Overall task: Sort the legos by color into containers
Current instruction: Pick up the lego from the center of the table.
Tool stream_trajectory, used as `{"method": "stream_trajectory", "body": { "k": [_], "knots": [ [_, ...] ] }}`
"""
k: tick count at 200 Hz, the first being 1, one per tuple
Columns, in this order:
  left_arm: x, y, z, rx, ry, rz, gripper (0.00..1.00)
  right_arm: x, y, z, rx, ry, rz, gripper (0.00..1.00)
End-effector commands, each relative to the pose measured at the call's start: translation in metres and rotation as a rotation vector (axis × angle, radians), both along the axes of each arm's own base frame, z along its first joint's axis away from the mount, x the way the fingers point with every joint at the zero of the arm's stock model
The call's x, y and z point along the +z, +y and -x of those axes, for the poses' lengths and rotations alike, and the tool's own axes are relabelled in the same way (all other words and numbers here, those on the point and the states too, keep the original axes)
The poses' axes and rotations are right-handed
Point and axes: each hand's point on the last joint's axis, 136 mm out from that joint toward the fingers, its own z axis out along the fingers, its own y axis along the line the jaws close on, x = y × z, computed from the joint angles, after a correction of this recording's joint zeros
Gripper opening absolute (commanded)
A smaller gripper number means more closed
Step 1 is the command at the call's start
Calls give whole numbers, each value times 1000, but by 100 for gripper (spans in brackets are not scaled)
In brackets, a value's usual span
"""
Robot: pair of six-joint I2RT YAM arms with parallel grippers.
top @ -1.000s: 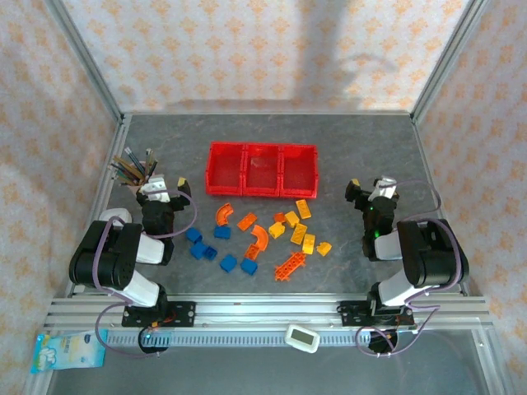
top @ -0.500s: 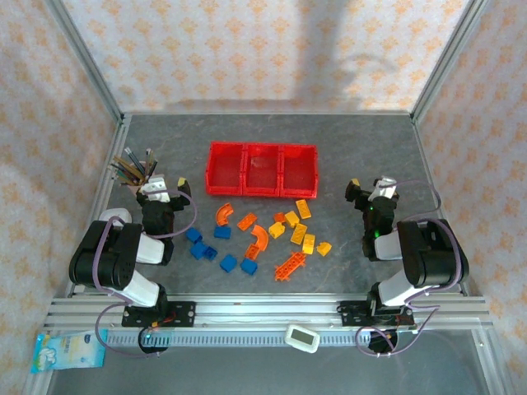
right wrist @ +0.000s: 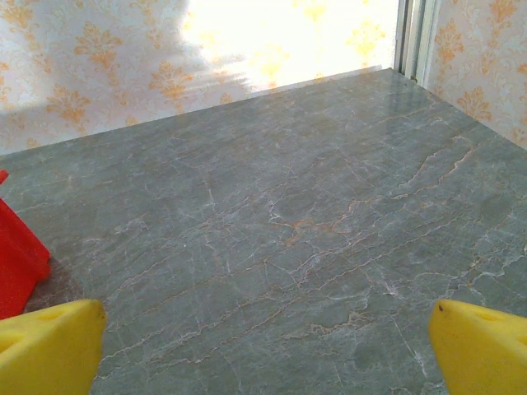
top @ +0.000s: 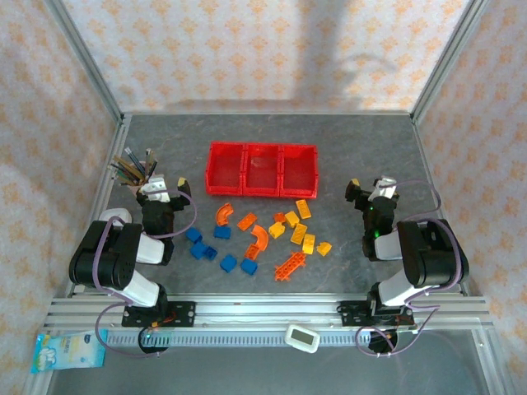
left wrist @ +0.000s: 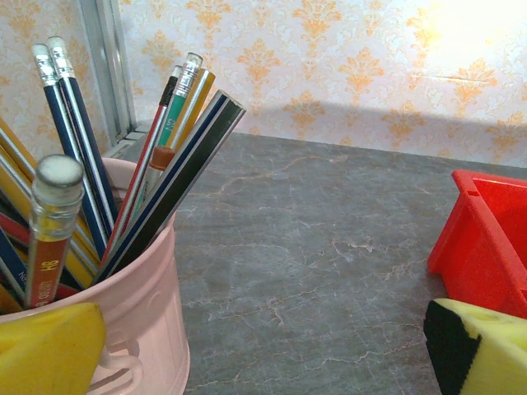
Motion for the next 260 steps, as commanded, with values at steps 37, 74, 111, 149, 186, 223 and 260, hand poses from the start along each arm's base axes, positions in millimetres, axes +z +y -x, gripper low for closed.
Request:
{"method": "stream_trajectory", "body": {
  "k": [37,74,111,149,186,223,260],
  "knots": [
    [16,-4,-3,-29,-46,-8,99,28,0,0,0,-91,8,100],
    [34,-6,4,-44,-65,-2,99,41,-4,2,-23,-94,2,100],
    [61,-10,5,-62,-83,27,100,66,-7,0,-51,-106,-42,100],
    [98,-14,2,-75,-108,192,99,97,-4,4,-67,-154,-274,100],
    [112,-18,8,-79,-153,464,99,82,5,10,-96,-44,-534,100],
    [106,-27,19,-115,-124,612,99,79,37,6,29,102,-549,100],
    [98,-56,25,-211,48,646,99,74,69,11,102,233,-487,100]
  ]
}}
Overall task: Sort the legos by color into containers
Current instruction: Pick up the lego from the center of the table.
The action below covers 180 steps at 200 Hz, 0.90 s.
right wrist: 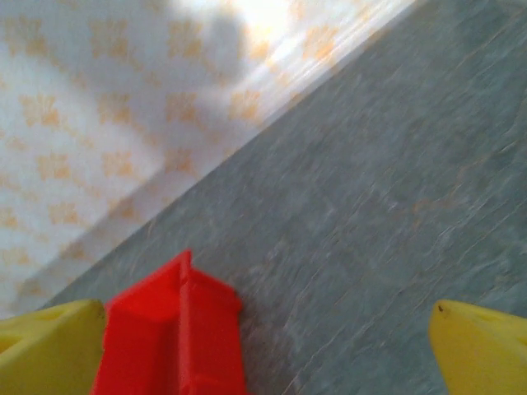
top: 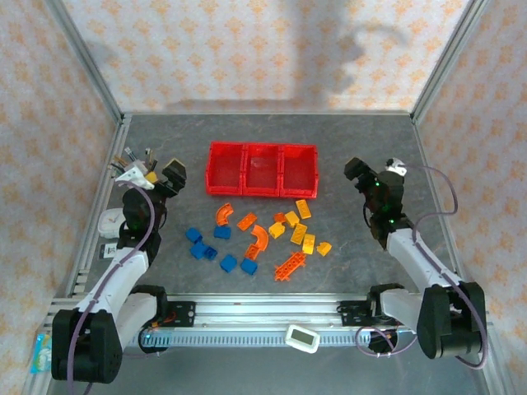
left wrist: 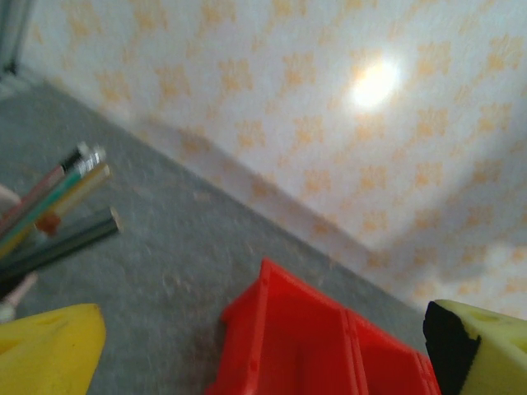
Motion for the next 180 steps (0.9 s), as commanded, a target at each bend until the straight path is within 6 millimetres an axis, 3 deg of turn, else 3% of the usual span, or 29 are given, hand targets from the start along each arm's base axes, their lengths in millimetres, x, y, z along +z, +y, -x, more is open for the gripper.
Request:
{"method": "stream_trajectory", "body": {
  "k": [1,36,103,138,180],
  "knots": [
    [-5,-25,8,-116,101,64,99,-13,25,7,100,118,8,100],
    [-21,-60,28,-206,231,25,99,-26,66,17,237,198,14,100],
    [-91,-98,60,-307,553,-71,99,-45,161,47,464,301,66,100],
    [-108,-120,61,-347,626,-160,97,-54,202,66,548,322,64,100],
    [-129,-129,54,-360,733,-277,90,-56,239,84,634,318,26,100]
  ]
}}
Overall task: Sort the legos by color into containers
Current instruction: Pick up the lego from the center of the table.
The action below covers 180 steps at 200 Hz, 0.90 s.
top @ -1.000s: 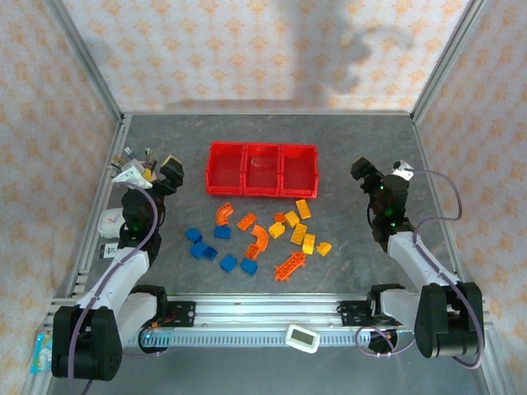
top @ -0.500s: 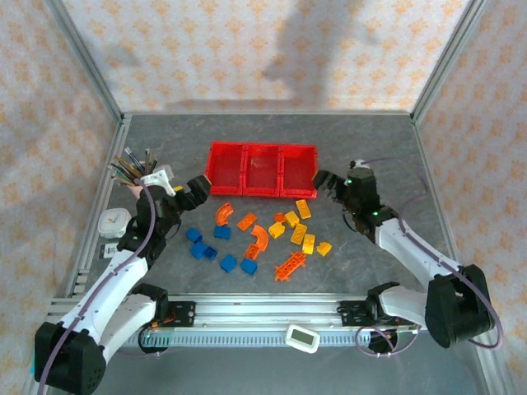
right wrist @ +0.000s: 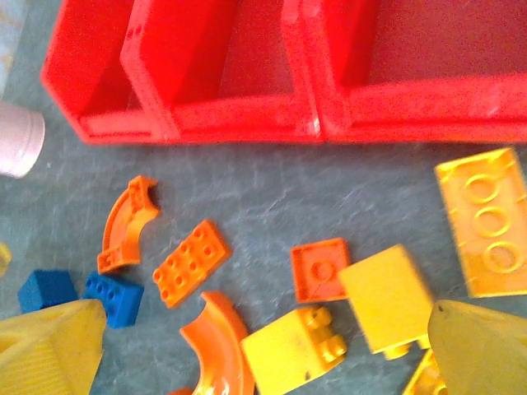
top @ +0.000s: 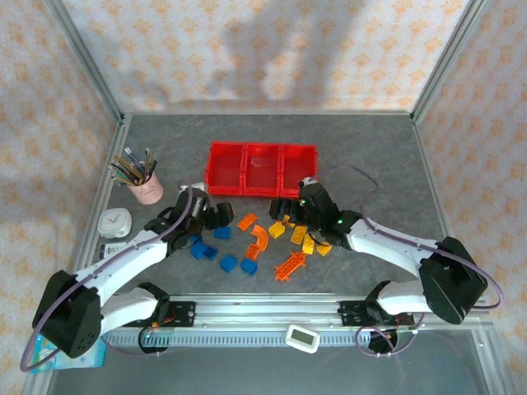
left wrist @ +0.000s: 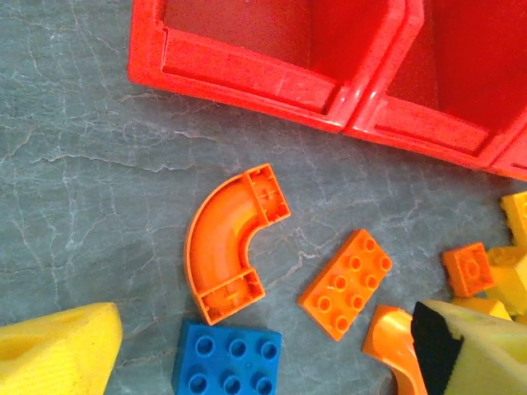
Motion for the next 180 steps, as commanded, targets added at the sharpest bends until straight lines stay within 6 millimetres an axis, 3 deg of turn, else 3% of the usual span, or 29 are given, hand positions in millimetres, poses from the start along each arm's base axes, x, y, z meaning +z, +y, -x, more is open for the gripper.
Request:
{"method": "stream_trajectory", "body": {
  "k": [1,50,112,180],
  "knots": [
    [-5,3,-5,-9,31,-111,90,17,17,-3,-13,-33,-64,100],
    [-30,-4,-11,-25,122,-215,82,10,24,0,-5,-25,-65,100],
    [-57,4,-16,7,197,-330,73,9,27,0,1,-27,-82,100],
    [-79,-7,-20,-25,238,-324,65,2,26,-1,-5,-21,-68,100]
  ]
}}
